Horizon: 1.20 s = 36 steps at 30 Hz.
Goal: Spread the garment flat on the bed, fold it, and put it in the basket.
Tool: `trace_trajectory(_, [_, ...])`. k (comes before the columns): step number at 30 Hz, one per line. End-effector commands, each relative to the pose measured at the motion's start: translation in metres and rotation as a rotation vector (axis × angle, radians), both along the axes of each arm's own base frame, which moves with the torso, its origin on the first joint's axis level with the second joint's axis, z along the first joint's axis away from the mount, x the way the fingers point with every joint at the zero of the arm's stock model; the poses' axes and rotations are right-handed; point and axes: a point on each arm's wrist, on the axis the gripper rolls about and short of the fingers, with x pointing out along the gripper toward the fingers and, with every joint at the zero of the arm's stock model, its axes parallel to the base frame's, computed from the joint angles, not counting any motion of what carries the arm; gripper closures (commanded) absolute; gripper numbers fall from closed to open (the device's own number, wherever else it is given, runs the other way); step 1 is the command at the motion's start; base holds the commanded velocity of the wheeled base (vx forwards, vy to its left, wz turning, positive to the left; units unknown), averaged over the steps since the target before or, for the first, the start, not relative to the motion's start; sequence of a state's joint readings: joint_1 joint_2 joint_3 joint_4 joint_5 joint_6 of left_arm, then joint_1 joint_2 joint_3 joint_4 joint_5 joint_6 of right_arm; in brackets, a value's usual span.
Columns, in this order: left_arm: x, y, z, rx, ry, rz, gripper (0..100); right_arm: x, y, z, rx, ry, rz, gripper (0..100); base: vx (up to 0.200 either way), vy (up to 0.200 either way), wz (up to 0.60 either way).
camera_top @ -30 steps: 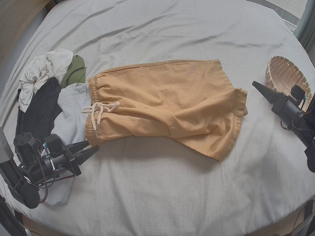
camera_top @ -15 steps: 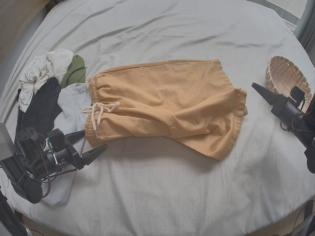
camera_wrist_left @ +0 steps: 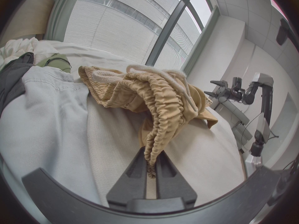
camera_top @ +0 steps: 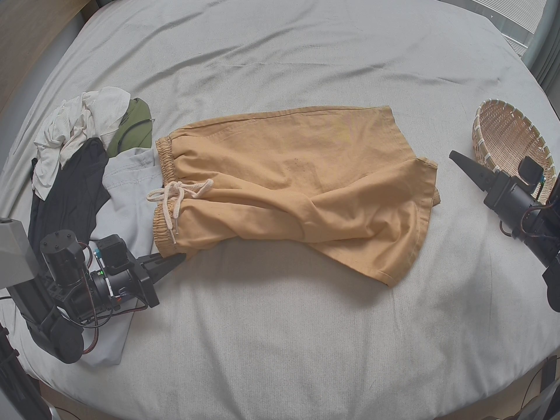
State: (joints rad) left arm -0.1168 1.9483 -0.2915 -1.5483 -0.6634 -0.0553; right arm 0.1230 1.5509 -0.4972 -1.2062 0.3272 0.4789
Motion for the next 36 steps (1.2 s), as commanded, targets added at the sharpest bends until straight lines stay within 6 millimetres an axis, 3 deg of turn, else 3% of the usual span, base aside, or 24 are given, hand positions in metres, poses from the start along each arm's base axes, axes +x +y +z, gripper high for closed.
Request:
trace_trajectory(1, [-0.028,-0.007,0.044,-0.183,0.007,-0.035,100,-0.007,-0.001,-0.009,-0.005,0.036,0.001,0,0.0,0.0,0.0])
trace_trajectory(5, [-0.057,-0.011,0.071,-0.348,0.064,-0.078,100,-0.012,-0.002,-0.022,-0.015,0.085,-0.001,0,0.0,0.0,0.0])
trace_trajectory(9, [-0.072,-0.007,0.075,-0.394,0.13,-0.073,100,-0.021,0.0,-0.037,-0.025,0.147,0.011,0,0.0,0.0,0.0])
trace_trajectory(18, [-0.077,-0.007,0.067,-0.41,0.217,-0.014,100,-0.051,0.009,-0.079,-0.095,0.319,0.082,0,0.0,0.0,0.0])
trace_trajectory(23, [-0.075,-0.007,0.066,-0.41,0.218,-0.005,100,-0.064,0.019,-0.092,-0.118,0.378,0.147,0,0.0,0.0,0.0])
trace_trajectory(32, [-0.061,-0.006,0.073,-0.429,0.173,0.053,100,-0.05,0.032,-0.107,-0.133,0.406,0.191,0,0.0,0.0,0.0])
trace_trajectory(36, [-0.06,-0.008,0.074,-0.43,0.166,0.046,100,-0.033,0.038,-0.117,-0.123,0.35,0.186,0,0.0,0.0,0.0])
